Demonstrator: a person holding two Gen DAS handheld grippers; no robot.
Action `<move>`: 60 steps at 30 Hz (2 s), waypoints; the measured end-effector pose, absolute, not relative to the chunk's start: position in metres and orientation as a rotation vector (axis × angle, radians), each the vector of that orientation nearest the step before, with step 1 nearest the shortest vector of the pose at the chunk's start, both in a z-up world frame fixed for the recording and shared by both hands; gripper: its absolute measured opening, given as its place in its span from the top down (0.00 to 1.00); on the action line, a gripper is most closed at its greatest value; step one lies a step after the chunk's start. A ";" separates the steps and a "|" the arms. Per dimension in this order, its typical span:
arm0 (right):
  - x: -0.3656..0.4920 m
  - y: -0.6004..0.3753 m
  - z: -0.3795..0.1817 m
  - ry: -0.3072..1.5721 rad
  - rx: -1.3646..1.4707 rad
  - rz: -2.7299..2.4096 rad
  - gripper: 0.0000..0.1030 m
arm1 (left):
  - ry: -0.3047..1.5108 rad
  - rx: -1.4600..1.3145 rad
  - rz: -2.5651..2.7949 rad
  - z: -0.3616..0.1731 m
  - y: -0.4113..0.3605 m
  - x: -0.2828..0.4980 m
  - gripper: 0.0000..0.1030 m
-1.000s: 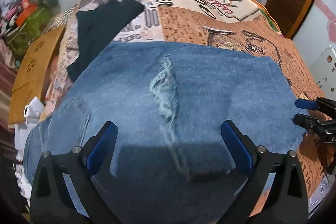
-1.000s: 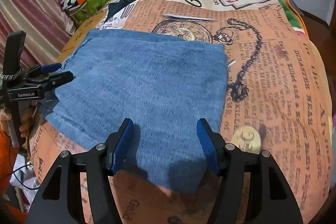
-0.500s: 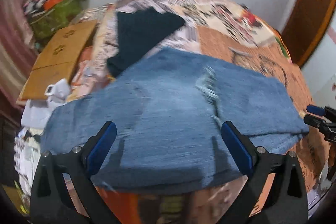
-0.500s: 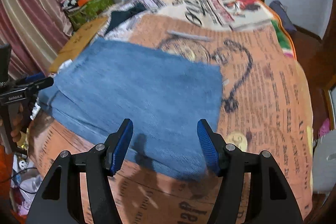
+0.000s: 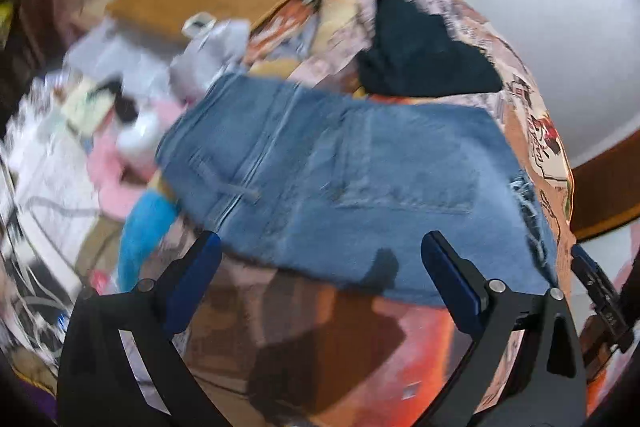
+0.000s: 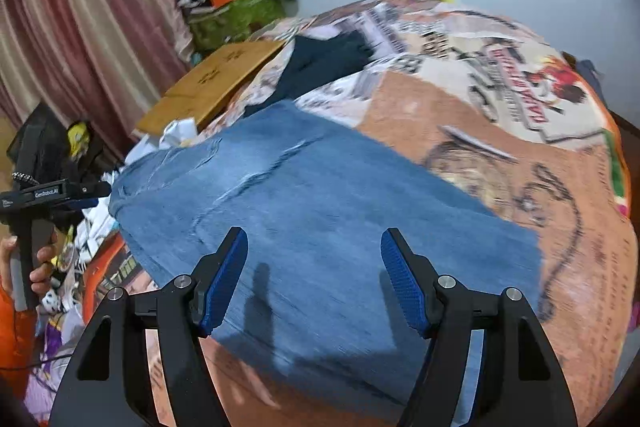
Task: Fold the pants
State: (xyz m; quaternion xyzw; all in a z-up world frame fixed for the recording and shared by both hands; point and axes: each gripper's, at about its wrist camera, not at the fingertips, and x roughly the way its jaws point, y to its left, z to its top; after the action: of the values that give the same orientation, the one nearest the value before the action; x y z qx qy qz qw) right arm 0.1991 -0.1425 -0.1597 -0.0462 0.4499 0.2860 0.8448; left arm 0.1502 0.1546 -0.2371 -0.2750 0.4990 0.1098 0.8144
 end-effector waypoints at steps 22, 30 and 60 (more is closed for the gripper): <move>0.196 -0.112 -0.181 0.998 -0.127 0.624 0.34 | 1.009 -1.087 0.105 -0.323 0.228 0.159 0.26; 0.193 -0.118 -0.176 0.998 -0.107 0.612 0.34 | 0.964 -1.024 0.178 -0.314 0.246 0.165 0.70; 0.153 -0.306 -0.202 1.040 0.192 0.280 0.34 | 0.631 -0.115 -0.285 -0.038 -0.114 0.293 0.76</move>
State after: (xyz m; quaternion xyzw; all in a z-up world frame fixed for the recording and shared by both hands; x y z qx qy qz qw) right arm 0.1533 -0.3062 -0.2015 0.0914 0.4945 0.1333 0.8540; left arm 0.2934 -0.1142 -0.0375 -0.0564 0.3090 -0.1398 0.9390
